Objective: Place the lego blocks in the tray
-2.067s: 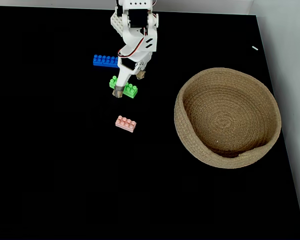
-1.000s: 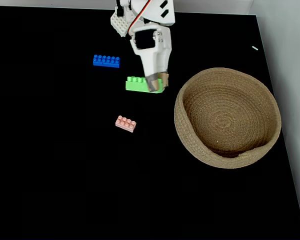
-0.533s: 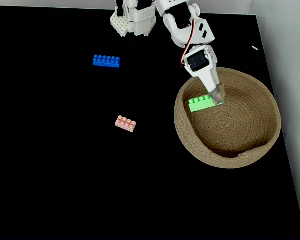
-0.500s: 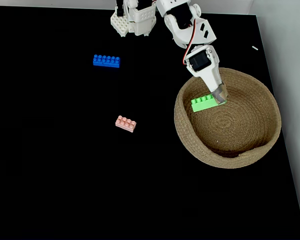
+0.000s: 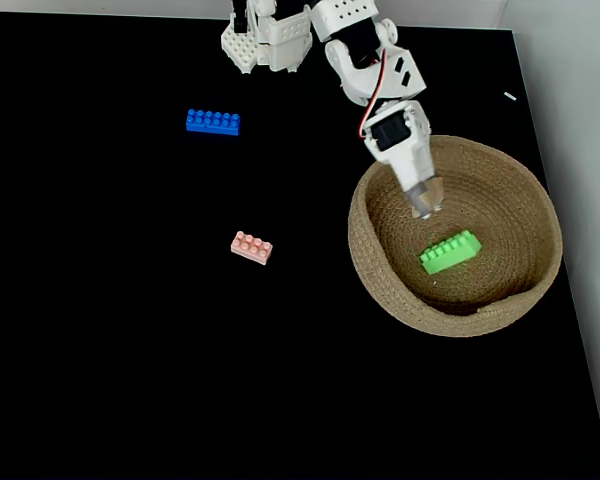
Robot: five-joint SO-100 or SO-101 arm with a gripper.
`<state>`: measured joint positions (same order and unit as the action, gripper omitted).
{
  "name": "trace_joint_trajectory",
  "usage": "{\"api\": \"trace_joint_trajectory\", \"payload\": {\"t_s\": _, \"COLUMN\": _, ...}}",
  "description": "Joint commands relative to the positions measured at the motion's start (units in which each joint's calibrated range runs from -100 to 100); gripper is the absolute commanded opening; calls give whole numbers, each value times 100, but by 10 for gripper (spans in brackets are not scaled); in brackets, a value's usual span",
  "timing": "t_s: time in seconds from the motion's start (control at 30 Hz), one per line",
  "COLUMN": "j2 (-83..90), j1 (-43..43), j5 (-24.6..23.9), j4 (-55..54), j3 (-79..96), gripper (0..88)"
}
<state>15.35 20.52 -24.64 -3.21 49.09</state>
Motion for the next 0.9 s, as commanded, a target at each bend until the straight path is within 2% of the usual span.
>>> {"api": "trace_joint_trajectory", "payload": {"t_s": 0.0, "j2": 528, "j1": -964, "j5": 98, "j4": -67, "j3": 84, "gripper": 232}}
{"api": "trace_joint_trajectory", "payload": {"t_s": 0.07, "j2": 399, "j1": -1351, "j5": 386, "j4": -25, "j3": 129, "gripper": 293}}
{"api": "trace_joint_trajectory", "payload": {"t_s": 0.17, "j2": 210, "j1": -1887, "j5": 615, "j4": 383, "j3": -126, "gripper": 337}}
{"api": "trace_joint_trajectory", "payload": {"t_s": 0.2, "j2": 167, "j1": -2019, "j5": 635, "j4": 875, "j3": -363, "gripper": 366}}
{"api": "trace_joint_trajectory", "payload": {"t_s": 0.3, "j2": -56, "j1": -2184, "j5": 830, "j4": 3257, "j3": -1375, "gripper": 461}}
{"api": "trace_joint_trajectory", "payload": {"t_s": 0.37, "j2": -271, "j1": -2266, "j5": 884, "j4": 4448, "j3": -1932, "gripper": 494}}
{"api": "trace_joint_trajectory", "payload": {"t_s": 0.5, "j2": -658, "j1": -2596, "j5": 718, "j4": 4540, "j3": -2096, "gripper": 500}}
{"api": "trace_joint_trajectory", "payload": {"t_s": 0.73, "j2": -2232, "j1": -2860, "j5": 645, "j4": 5898, "j3": -3674, "gripper": 497}}
{"api": "trace_joint_trajectory", "payload": {"t_s": 0.87, "j2": -2748, "j1": -2893, "j5": 615, "j4": 5539, "j3": -3801, "gripper": 484}}
